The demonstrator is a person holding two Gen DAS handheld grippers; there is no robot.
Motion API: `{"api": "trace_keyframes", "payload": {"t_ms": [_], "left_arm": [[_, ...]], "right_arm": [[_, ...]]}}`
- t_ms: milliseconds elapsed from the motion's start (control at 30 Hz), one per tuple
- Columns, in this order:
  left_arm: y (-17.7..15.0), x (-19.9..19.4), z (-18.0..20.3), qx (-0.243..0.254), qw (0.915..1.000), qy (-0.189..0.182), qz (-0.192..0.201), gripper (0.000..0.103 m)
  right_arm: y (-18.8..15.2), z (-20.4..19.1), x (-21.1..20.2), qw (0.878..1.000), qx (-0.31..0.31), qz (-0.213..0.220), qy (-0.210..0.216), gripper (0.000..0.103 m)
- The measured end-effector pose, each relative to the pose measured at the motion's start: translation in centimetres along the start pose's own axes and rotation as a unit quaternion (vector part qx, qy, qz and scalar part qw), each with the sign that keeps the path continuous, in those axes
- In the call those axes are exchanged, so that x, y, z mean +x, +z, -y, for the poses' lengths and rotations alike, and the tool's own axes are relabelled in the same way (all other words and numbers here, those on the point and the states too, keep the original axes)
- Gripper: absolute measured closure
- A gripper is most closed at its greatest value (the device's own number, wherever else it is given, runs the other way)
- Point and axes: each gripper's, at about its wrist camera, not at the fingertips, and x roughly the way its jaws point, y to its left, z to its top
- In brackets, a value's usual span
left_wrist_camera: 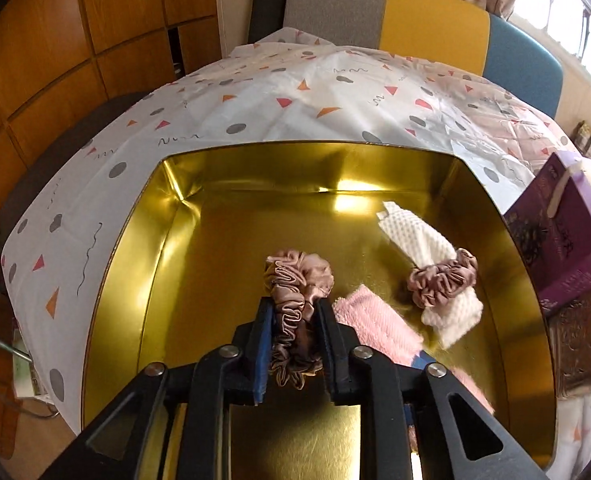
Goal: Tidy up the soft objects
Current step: 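Lower the brown scrunchie into the gold tray and open the left gripper, then carry the red sock to the gold tray and open the right gripper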
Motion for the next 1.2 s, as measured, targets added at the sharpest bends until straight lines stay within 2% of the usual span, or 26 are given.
{"api": "trace_keyframes", "payload": {"t_ms": [33, 100, 267, 433, 667, 967, 1200], "left_arm": [[-0.1, -0.3, 0.0, 0.0, 1.0, 0.001, 0.005, 0.057], [-0.3, -0.7, 0.1, 0.0, 0.9998, 0.008, 0.018, 0.046], [-0.5, -1.7, 0.2, -0.002, 0.9997, -0.003, 0.024, 0.045], [-1.0, -3.9, 0.5, 0.0, 0.999, -0.011, 0.044, 0.034], [-1.8, -6.6, 1.5, 0.023, 0.9973, -0.027, 0.064, 0.03], [-2.3, -8.9, 2.6, 0.039, 0.9945, -0.047, 0.085, 0.027], [-2.3, -9.6, 2.2, 0.034, 0.9934, -0.051, 0.097, 0.027]], "right_arm": [[0.0, 0.0, 0.0, 1.0, 0.0, 0.0, 0.0, 0.084], [0.0, 0.0, 0.0, 1.0, 0.0, 0.0, 0.0, 0.084], [-0.1, 0.0, -0.1, 1.0, -0.001, 0.001, -0.002, 0.084], [-0.2, -0.4, -0.1, 1.0, -0.008, -0.001, -0.002, 0.084], [-0.3, -1.1, 0.0, 1.0, -0.019, -0.005, -0.001, 0.085], [0.2, -1.7, -2.5, 0.999, 0.002, 0.04, 0.018, 0.086], [1.9, -4.6, -5.8, 0.995, -0.003, 0.089, 0.044, 0.087]]}}
